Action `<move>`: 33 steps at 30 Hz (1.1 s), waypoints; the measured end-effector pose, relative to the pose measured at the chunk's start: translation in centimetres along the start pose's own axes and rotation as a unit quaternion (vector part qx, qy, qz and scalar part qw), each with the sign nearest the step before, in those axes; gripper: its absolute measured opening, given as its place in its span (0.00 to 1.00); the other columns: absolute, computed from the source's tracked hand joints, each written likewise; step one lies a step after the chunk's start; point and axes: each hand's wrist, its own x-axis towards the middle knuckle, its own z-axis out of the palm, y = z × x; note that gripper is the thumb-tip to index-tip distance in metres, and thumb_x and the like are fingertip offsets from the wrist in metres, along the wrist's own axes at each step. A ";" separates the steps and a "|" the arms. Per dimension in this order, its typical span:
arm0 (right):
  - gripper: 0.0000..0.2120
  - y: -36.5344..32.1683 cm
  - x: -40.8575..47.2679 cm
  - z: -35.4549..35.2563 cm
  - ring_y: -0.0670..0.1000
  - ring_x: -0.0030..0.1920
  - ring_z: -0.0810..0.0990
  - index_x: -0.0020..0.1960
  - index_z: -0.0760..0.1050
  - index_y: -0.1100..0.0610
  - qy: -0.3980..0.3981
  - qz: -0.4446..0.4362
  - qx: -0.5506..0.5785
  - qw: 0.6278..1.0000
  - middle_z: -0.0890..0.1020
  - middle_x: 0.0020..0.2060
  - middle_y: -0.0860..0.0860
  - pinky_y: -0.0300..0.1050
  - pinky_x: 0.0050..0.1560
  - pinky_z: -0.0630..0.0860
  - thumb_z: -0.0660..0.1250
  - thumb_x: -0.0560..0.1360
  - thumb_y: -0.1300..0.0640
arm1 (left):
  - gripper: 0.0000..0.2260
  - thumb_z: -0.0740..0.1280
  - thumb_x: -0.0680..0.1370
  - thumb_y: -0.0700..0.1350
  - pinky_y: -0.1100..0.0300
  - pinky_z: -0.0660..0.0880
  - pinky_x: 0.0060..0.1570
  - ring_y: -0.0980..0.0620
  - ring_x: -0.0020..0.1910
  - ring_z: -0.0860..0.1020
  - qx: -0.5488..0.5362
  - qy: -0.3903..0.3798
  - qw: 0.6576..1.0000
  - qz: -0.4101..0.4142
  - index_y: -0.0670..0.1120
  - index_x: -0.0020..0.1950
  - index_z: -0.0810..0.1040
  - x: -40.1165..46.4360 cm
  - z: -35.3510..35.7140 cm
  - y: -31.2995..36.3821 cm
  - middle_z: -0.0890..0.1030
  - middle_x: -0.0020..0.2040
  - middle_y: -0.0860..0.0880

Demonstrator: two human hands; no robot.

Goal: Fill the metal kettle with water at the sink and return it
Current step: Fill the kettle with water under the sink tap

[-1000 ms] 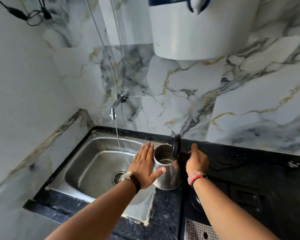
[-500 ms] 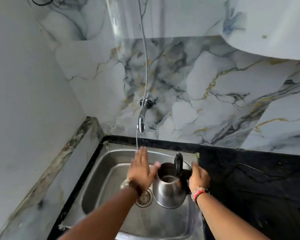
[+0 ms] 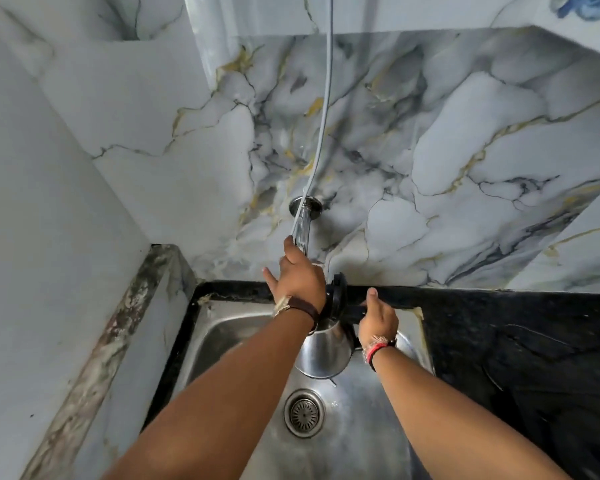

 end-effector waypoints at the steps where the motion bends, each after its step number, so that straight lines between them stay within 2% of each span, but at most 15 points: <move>1: 0.32 0.1 0.2 0.7 0.61 0.33 0.76 0.34 0.75 0.64 0.001 0.002 0.006 1.000 0.78 0.27 0.58 0.52 0.36 0.71 0.55 0.76 0.36 | 0.35 0.61 0.79 0.39 0.36 0.39 0.78 0.47 0.68 0.75 0.019 -0.008 0.999 0.027 0.42 0.81 0.46 0.4 0.1 -0.7 0.75 0.70 0.42; 3: 0.30 0.2 0.5 1.6 0.56 0.31 0.76 0.31 0.76 0.59 0.001 0.011 0.018 1.000 0.78 0.26 0.54 0.46 0.33 0.70 0.56 0.75 0.36 | 0.38 0.63 0.78 0.43 0.41 0.27 0.74 0.48 0.68 0.77 -0.015 -0.020 0.995 0.095 0.44 0.81 0.43 0.8 -0.6 -2.0 0.79 0.67 0.44; 5: 0.27 0.2 0.6 2.6 0.50 0.30 0.77 0.29 0.76 0.55 0.003 0.018 0.032 0.999 0.78 0.25 0.50 0.42 0.32 0.68 0.57 0.75 0.36 | 0.40 0.61 0.77 0.48 0.42 0.24 0.72 0.48 0.70 0.74 -0.050 -0.054 0.984 0.160 0.44 0.81 0.40 1.6 -1.5 -3.4 0.81 0.65 0.45; 8: 0.27 0.7 0.7 3.3 0.49 0.30 0.77 0.29 0.76 0.54 0.010 0.030 0.047 0.998 0.79 0.26 0.50 0.44 0.34 0.69 0.58 0.75 0.36 | 0.42 0.57 0.75 0.51 0.42 0.26 0.74 0.51 0.79 0.63 -0.131 -0.158 0.955 0.213 0.49 0.82 0.36 3.1 -2.1 -5.1 0.71 0.77 0.51; 10: 0.26 0.8 0.8 3.5 0.54 0.33 0.78 0.29 0.76 0.54 0.015 0.039 0.054 0.998 0.79 0.28 0.52 0.47 0.38 0.72 0.58 0.75 0.36 | 0.42 0.59 0.75 0.47 0.35 0.38 0.78 0.53 0.80 0.60 -0.217 -0.214 0.924 0.232 0.54 0.83 0.38 3.8 -2.2 -5.6 0.65 0.78 0.57; 12: 0.26 0.8 0.8 3.4 0.56 0.35 0.78 0.29 0.76 0.54 0.020 0.042 0.055 0.997 0.80 0.29 0.52 0.49 0.41 0.73 0.58 0.75 0.36 | 0.42 0.61 0.75 0.42 0.29 0.55 0.75 0.52 0.81 0.60 -0.276 -0.238 0.900 0.239 0.56 0.82 0.39 4.1 -2.2 -5.8 0.61 0.78 0.63; 13: 0.26 0.7 0.7 3.4 0.56 0.35 0.78 0.29 0.76 0.53 0.019 0.040 0.051 0.998 0.80 0.29 0.52 0.50 0.41 0.74 0.58 0.75 0.35 | 0.43 0.61 0.75 0.41 0.28 0.59 0.74 0.51 0.81 0.60 -0.286 -0.244 0.896 0.236 0.56 0.83 0.40 4.2 -2.2 -5.8 0.59 0.78 0.64; 15: 0.27 0.6 0.5 3.3 0.54 0.32 0.78 0.29 0.76 0.53 0.015 0.038 0.046 0.998 0.79 0.27 0.51 0.48 0.38 0.74 0.58 0.75 0.35 | 0.41 0.62 0.76 0.44 0.31 0.63 0.73 0.48 0.80 0.62 -0.289 -0.248 0.897 0.223 0.56 0.83 0.42 4.1 -2.3 -5.9 0.62 0.79 0.59; 17: 0.28 0.6 0.1 3.2 0.51 0.29 0.78 0.30 0.76 0.53 0.013 0.031 0.038 0.999 0.79 0.26 0.50 0.44 0.34 0.71 0.56 0.75 0.33 | 0.38 0.63 0.76 0.52 0.37 0.64 0.74 0.45 0.77 0.67 -0.267 -0.244 0.910 0.202 0.59 0.82 0.48 3.9 -2.5 -6.2 0.70 0.76 0.51; 20: 0.30 0.7 -0.3 3.0 0.51 0.32 0.79 0.31 0.77 0.52 0.004 0.016 0.022 1.000 0.80 0.27 0.50 0.44 0.35 0.70 0.53 0.74 0.31 | 0.29 0.62 0.78 0.63 0.38 0.67 0.72 0.41 0.69 0.73 -0.221 -0.212 0.932 0.195 0.58 0.77 0.62 3.1 -2.9 -7.1 0.78 0.68 0.49; 22: 0.30 0.7 -0.4 3.0 0.52 0.34 0.79 0.31 0.77 0.52 0.002 0.009 0.019 1.000 0.81 0.28 0.50 0.45 0.37 0.70 0.53 0.74 0.31 | 0.27 0.60 0.79 0.66 0.37 0.68 0.69 0.39 0.68 0.74 -0.198 -0.202 0.939 0.197 0.56 0.74 0.66 2.2 -3.1 -7.6 0.80 0.64 0.48; 24: 0.29 0.7 -0.5 2.9 0.54 0.35 0.80 0.30 0.76 0.52 0.003 0.009 0.018 1.000 0.81 0.29 0.51 0.47 0.39 0.72 0.53 0.74 0.31 | 0.32 0.58 0.78 0.70 0.38 0.66 0.72 0.38 0.71 0.72 -0.144 -0.206 0.948 0.195 0.55 0.77 0.64 1.3 -2.9 -8.7 0.78 0.69 0.44; 26: 0.29 0.6 -0.7 2.8 0.55 0.36 0.80 0.30 0.76 0.51 0.006 0.008 0.019 1.000 0.81 0.29 0.51 0.48 0.41 0.74 0.52 0.74 0.32 | 0.44 0.54 0.74 0.77 0.39 0.56 0.78 0.40 0.79 0.63 -0.035 -0.221 0.953 0.203 0.52 0.82 0.57 0.1 -2.6 -10.3 0.68 0.78 0.41; 29: 0.29 0.4 -0.8 2.6 0.56 0.36 0.80 0.30 0.76 0.51 0.007 0.003 0.016 1.000 0.81 0.29 0.52 0.49 0.41 0.75 0.52 0.74 0.31 | 0.59 0.53 0.64 0.86 0.39 0.46 0.79 0.44 0.82 0.53 0.073 -0.244 0.945 0.206 0.50 0.84 0.48 -1.0 -1.7 -12.5 0.57 0.84 0.46; 33: 0.31 0.5 -1.2 2.3 0.54 0.35 0.80 0.31 0.77 0.52 0.004 -0.006 0.010 1.000 0.82 0.30 0.52 0.47 0.39 0.74 0.51 0.73 0.29 | 0.62 0.62 0.61 0.84 0.40 0.42 0.80 0.47 0.83 0.49 0.100 -0.243 0.941 0.215 0.51 0.83 0.45 -1.4 -0.5 -13.9 0.54 0.84 0.50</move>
